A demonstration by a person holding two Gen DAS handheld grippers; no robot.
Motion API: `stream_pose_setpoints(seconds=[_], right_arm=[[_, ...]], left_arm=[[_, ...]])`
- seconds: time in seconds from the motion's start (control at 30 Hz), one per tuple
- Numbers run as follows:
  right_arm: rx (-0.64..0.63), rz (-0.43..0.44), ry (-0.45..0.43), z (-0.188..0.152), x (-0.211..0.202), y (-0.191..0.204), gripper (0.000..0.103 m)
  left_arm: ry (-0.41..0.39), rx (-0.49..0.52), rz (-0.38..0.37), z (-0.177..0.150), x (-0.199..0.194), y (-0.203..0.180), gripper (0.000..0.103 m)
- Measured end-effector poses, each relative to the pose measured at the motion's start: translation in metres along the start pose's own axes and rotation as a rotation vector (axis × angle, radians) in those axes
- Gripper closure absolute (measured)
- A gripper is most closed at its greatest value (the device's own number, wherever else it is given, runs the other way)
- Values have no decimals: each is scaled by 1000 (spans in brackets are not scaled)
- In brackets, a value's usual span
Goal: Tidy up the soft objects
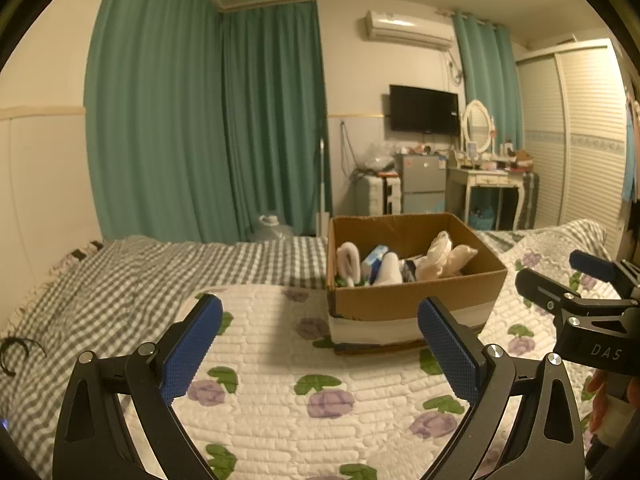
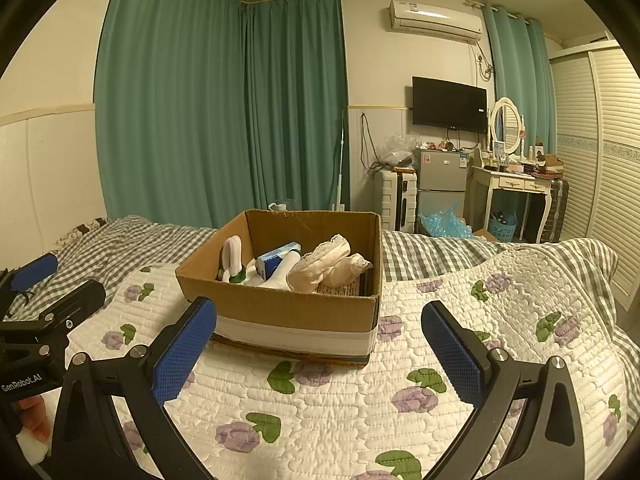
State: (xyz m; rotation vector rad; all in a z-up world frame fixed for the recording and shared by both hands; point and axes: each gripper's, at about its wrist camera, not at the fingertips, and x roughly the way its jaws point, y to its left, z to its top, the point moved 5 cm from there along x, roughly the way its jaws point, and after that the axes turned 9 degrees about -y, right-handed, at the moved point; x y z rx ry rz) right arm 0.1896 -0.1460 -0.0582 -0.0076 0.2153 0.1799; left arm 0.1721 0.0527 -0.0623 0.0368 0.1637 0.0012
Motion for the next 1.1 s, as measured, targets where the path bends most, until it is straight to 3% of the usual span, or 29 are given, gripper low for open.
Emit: stream_pose_setpoints(seconds=[1.1], right_arm=[[6, -6, 12, -4, 4, 0, 0]], left_arm=[[22, -13, 0, -3, 2, 1, 3]])
